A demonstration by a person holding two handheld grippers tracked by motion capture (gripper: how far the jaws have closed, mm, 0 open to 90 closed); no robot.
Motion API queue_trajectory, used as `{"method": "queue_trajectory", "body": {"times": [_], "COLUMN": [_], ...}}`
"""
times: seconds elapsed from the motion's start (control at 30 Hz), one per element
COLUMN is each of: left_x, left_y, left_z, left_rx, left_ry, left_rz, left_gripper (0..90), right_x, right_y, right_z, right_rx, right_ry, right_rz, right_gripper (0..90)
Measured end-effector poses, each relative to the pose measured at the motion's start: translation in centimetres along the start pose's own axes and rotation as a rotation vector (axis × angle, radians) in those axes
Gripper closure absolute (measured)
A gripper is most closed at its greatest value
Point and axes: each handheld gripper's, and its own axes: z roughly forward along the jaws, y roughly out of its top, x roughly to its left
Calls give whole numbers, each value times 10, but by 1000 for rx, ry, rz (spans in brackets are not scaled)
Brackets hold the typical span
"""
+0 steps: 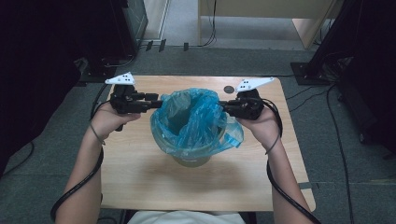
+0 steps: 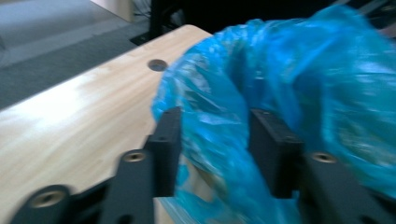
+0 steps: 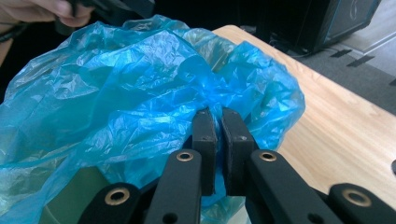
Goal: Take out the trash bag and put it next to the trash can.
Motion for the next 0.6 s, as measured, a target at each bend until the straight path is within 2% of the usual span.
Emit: {"method": "queue_trajectory", "body": {"times": [0.07,0.1,0.17,0.23,0.27,0.3,0.33,0.4,0.43,0.47,0.5,0.53,0.57,0.6], "left_x": [-4,-4,-8,-10,-11,-11,-11,-10,-10,-10,-12,-12,-13,-15], "left_y": [-2,-2,-4,-4,-5,-5,-5,-4,-3,-2,0,0,2,4], "left_z": [-4,-4,1,3,7,12,12,16,17,18,18,18,17,16], "left_rx": [19,19,49,67,89,114,114,112,104,105,80,80,64,47], "left_ry": [-10,-10,-39,-34,-2,61,61,82,99,124,151,151,149,138], "left_rz": [15,15,-2,0,18,44,44,8,7,15,39,39,49,61], "left_gripper": [439,438,430,438,448,502,527,614,614,718,756,800,800,856], "right_x": [1,1,1,1,2,2,3,3,3,4,4,4,4,5], "right_y": [-1,-1,0,1,1,2,2,3,3,3,3,3,4,6], "right_z": [0,0,-2,-3,-3,-3,-3,-2,-2,-1,-1,-1,0,1], "right_rx": [-5,-5,-19,-22,-25,-30,-32,-33,-33,-35,-37,-37,-40,-45], "right_ry": [3,3,2,2,4,6,8,15,15,20,24,24,28,36], "right_rz": [6,6,3,3,3,1,-2,-4,-4,-3,-4,-4,-4,-6], "right_gripper": [864,864,864,864,864,864,864,864,864,864,864,864,864,863]}}
